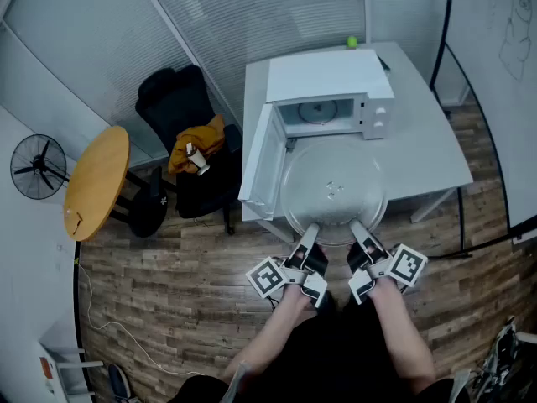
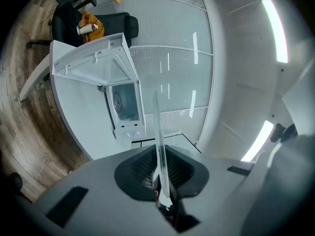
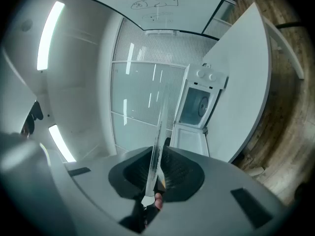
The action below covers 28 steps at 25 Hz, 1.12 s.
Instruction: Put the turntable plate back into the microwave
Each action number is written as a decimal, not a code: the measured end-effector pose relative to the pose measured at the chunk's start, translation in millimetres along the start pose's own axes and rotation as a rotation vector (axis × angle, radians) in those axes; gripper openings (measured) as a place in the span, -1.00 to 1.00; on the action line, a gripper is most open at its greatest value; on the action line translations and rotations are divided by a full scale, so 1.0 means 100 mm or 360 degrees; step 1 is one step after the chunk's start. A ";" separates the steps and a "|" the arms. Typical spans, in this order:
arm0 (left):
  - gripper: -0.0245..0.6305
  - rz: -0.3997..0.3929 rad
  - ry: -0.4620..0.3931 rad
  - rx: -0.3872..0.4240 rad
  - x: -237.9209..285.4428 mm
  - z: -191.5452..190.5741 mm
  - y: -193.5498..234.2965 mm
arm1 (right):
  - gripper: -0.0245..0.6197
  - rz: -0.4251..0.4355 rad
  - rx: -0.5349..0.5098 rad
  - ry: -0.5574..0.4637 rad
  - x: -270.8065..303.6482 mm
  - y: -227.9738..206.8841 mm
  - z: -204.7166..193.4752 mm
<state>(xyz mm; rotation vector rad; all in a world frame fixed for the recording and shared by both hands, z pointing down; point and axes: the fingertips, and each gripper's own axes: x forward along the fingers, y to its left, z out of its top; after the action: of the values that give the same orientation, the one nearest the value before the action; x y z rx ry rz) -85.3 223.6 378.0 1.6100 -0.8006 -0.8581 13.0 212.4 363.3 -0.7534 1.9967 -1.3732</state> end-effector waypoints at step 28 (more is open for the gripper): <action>-0.81 0.0065 0.0042 0.0039 -0.11 0.08 0.17 | -0.78 -0.0101 -0.0005 0.0009 0.05 -0.18 -0.20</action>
<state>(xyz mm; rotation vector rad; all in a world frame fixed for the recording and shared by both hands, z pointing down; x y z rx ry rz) -98.9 226.5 394.7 1.6179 -0.8255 -0.7991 -2.6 215.4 384.8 -0.8215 1.9955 -1.4096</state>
